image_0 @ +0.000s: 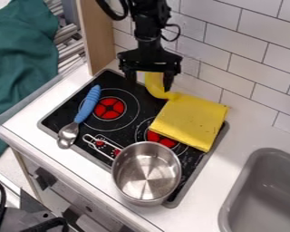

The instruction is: Put the banana on the yellow cloth

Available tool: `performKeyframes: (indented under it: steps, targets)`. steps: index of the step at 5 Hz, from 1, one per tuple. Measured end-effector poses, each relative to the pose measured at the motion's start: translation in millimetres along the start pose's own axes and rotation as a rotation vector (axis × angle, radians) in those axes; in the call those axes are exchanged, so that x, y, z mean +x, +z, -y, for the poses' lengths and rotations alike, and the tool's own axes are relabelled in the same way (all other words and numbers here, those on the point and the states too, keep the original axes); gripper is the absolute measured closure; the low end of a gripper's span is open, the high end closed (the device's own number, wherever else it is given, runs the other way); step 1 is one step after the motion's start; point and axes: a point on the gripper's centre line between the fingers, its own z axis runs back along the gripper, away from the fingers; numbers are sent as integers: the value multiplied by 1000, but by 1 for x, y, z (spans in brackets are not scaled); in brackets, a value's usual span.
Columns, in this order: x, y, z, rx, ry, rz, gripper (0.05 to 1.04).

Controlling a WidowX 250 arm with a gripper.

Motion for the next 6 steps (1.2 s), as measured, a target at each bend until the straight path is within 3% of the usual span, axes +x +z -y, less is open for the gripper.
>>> performKeyframes:
  steps: [3,4,6]
  targets:
    - [-2,-13,4,-58,213,69,75]
    - [1,-15,3,-54,278,87,75]
    - [19,-28,11,-11,271,61,75]
